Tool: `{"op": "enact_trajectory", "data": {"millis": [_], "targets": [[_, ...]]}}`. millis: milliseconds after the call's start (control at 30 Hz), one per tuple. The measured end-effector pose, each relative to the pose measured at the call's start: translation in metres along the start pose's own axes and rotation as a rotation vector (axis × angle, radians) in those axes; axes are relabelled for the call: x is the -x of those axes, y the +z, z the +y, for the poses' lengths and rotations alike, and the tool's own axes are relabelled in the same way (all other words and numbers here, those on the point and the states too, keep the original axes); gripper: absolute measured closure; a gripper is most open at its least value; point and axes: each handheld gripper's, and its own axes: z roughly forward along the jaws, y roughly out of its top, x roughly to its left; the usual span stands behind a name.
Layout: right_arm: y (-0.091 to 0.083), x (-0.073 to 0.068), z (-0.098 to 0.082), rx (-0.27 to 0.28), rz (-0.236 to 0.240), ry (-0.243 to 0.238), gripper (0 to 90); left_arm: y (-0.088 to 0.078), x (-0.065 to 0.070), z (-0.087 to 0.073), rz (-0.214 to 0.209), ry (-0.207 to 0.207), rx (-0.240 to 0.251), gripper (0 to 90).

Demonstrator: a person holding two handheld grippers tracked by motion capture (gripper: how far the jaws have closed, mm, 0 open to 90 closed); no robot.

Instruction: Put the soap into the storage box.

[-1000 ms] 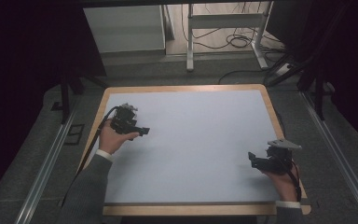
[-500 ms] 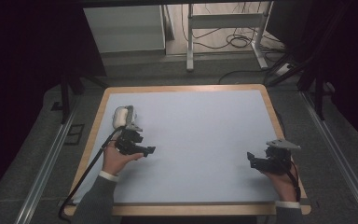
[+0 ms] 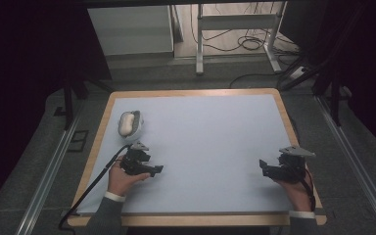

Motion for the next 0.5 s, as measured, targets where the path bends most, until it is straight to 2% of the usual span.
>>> {"op": "enact_trajectory", "data": {"millis": [133,233,500], "targets": [[0.0001,-0.0002,0.0002,0.001,0.0,-0.002,8.0,-0.0003,-0.0014,-0.0004,-0.001,0.001,0.005,26.2],[0.0005,-0.0002,0.0003,0.002,0.001,-0.004,7.9,0.003,-0.0024,-0.003,-0.002,-0.014,0.015,26.4],[-0.0013,0.0015,0.0014,0.011,0.0,0.0,8.0,0.0007,-0.0023,-0.0021,-0.002,-0.008,0.021,26.4]]}}
